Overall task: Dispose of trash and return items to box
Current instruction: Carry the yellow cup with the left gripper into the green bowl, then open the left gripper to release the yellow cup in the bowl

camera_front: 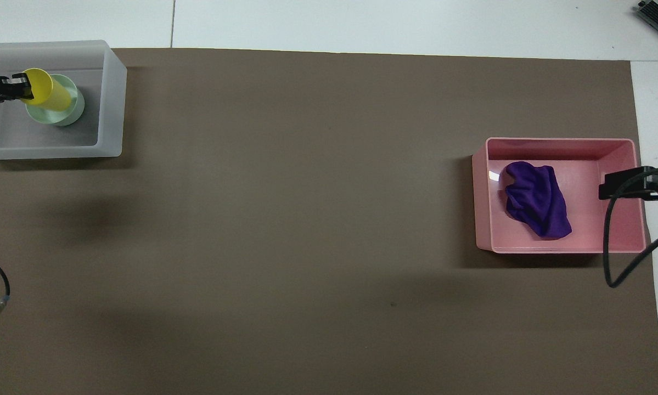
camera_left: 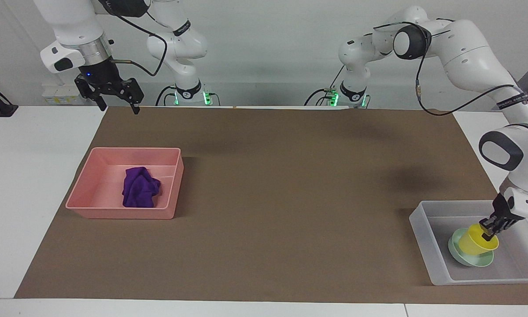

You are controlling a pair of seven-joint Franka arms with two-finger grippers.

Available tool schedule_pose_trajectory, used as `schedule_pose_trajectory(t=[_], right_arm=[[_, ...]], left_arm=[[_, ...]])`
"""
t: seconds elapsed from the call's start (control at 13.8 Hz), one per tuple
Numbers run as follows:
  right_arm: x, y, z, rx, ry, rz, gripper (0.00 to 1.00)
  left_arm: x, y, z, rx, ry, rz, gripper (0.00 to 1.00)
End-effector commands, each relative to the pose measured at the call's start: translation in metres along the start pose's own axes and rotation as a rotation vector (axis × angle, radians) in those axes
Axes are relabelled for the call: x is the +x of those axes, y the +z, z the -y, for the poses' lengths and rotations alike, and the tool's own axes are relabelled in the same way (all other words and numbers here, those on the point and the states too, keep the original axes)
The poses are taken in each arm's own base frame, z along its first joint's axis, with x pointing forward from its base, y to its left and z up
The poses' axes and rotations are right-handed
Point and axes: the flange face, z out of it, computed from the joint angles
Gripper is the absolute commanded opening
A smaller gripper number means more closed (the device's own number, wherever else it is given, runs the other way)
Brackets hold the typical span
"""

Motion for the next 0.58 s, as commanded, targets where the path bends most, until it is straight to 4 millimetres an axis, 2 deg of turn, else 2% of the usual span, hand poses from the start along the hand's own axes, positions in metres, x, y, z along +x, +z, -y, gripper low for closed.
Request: schedule_pose_trajectory(t=[0.0, 0.22, 0.36, 0.44, 0.51], right_arm=[[-0.0078, 0.0002, -0.0002, -0.003, -0.014, -0.007, 1.0], [-0.0079, 0.0006, -0.001, -0.003, -0.015, -0.008, 1.0], [-0.0086, 0.0014, -0.0011, -0.003, -0.015, -0.005, 1.0], [-0.0085, 0.0012, -0.0011, -0.003, -0.017, -0.007, 1.0], [-0.0085, 0.0012, -0.0011, -0.003, -0.015, -0.007, 1.0]], left_arm=[[-0.0104, 0.0057, 0.0102, -0.01, -0.011, -0.011, 0.0], [-0.0157, 0.0073, 0.0111, -0.008, -0.014, -0.027, 0.0], [-0.0138, 0.004, 0.0111, -0.002, -0.006, -0.024, 0.36], [-0.0127, 0.0023, 0.0122, 0.001, 0.0, -0.026, 0.47], [-0.0128, 0.0012, 0.0119, 0.003, 0.003, -0.021, 0.67]])
